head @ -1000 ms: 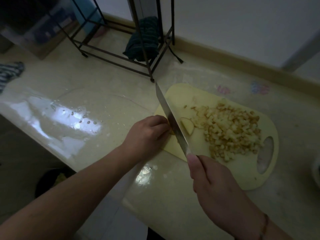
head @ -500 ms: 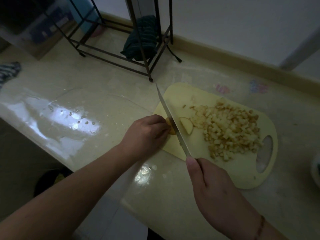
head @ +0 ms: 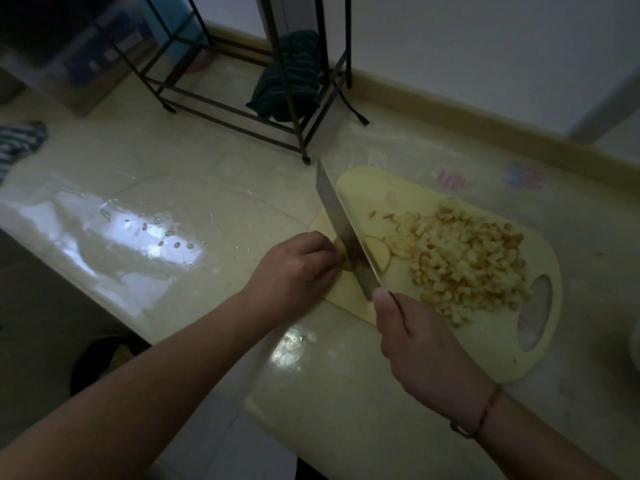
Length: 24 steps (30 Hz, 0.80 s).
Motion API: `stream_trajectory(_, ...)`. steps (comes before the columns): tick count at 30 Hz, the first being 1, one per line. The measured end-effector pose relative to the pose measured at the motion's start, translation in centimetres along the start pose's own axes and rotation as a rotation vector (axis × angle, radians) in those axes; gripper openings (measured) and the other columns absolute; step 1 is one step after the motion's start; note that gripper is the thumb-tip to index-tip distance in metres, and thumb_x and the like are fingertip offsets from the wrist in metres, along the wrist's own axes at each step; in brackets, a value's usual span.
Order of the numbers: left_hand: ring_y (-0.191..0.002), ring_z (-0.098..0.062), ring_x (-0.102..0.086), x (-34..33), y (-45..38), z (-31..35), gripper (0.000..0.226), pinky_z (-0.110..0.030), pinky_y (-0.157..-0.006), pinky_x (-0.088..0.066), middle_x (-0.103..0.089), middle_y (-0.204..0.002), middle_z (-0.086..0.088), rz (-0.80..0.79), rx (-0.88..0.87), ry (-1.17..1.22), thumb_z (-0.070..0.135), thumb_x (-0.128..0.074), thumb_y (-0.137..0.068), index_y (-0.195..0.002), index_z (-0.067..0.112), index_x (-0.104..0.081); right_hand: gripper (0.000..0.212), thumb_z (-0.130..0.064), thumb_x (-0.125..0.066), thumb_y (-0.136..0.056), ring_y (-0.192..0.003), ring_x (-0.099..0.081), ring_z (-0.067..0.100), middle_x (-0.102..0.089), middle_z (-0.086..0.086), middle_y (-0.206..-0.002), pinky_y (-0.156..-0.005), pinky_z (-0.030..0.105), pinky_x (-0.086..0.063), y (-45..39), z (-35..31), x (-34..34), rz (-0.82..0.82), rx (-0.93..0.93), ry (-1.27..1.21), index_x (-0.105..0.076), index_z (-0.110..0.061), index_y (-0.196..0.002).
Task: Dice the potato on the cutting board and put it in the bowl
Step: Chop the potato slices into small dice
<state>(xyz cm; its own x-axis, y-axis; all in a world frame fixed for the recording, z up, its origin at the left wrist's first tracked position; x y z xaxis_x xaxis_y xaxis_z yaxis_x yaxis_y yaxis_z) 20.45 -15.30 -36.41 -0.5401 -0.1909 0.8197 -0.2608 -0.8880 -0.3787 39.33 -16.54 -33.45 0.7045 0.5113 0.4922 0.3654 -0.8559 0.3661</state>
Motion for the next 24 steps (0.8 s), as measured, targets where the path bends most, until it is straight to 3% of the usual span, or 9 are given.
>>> stream_trajectory(8, -0.077, -0.021, -0.067, 0.0, 0.2, -0.2, 0.018, -0.033, -0.063, -0.056, -0.07, -0.092, -0.009, -0.003, 0.01, 0.023, 0.016, -0.065, -0.09, -0.093, 0.004, -0.078, 0.062, -0.068, -0.025, -0.084, -0.041, -0.041, 0.008, -0.046, -0.002, -0.048, -0.049, 0.024, -0.03, 1.0, 0.3, 0.3, 0.033, -0.027, -0.083, -0.047, -0.014, -0.063)
stream_trajectory(15, -0.08, -0.026, -0.067, 0.5, 0.3, -0.2, 0.02, -0.035, -0.066, -0.055, -0.07, -0.092, -0.01, -0.013, 0.022, -0.028, 0.018, -0.061, -0.092, -0.089, 0.004, -0.077, 0.064, -0.072, -0.023, -0.08, -0.045, -0.047, 0.011, -0.052, -0.003, -0.052, -0.051, 0.037, -0.042, 2.0, -1.3, 0.6, 0.051, 0.023, -0.068, -0.048, -0.016, -0.063)
stream_trajectory(20, -0.078, -0.026, -0.066, 0.5, 0.3, -0.3, 0.014, -0.035, -0.067, -0.054, -0.07, -0.09, -0.009, -0.029, 0.025, -0.034, 0.014, -0.065, -0.089, -0.087, 0.006, -0.077, 0.066, -0.074, -0.024, -0.086, -0.052, -0.051, 0.013, -0.057, -0.002, -0.057, -0.057, 0.035, -0.042, 2.3, -1.8, 0.4, 0.051, 0.025, -0.051, -0.049, -0.016, -0.064)
stream_trajectory(24, -0.08, -0.028, -0.066, 0.6, 0.4, -0.6, 0.016, -0.037, -0.066, -0.056, -0.07, -0.091, -0.01, -0.052, 0.026, -0.017, 0.015, -0.064, -0.088, -0.089, 0.005, -0.077, 0.061, -0.066, -0.024, -0.079, -0.057, -0.054, 0.012, -0.056, 0.003, -0.054, -0.06, 0.031, -0.041, 2.2, -1.9, 0.4, 0.053, 0.013, -0.036, -0.051, -0.014, -0.065)
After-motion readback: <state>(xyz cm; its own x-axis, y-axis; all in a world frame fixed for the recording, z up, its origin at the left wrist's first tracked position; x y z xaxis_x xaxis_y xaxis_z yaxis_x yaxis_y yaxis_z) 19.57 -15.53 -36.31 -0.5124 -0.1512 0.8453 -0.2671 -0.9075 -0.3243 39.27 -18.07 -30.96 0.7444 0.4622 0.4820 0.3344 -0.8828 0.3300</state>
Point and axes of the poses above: each hand's wrist, its own y-axis away from the middle knuckle, its own x-axis out of the back of the hand, z = x × y, the point moved 3 cm from there along -y, towards the middle knuckle
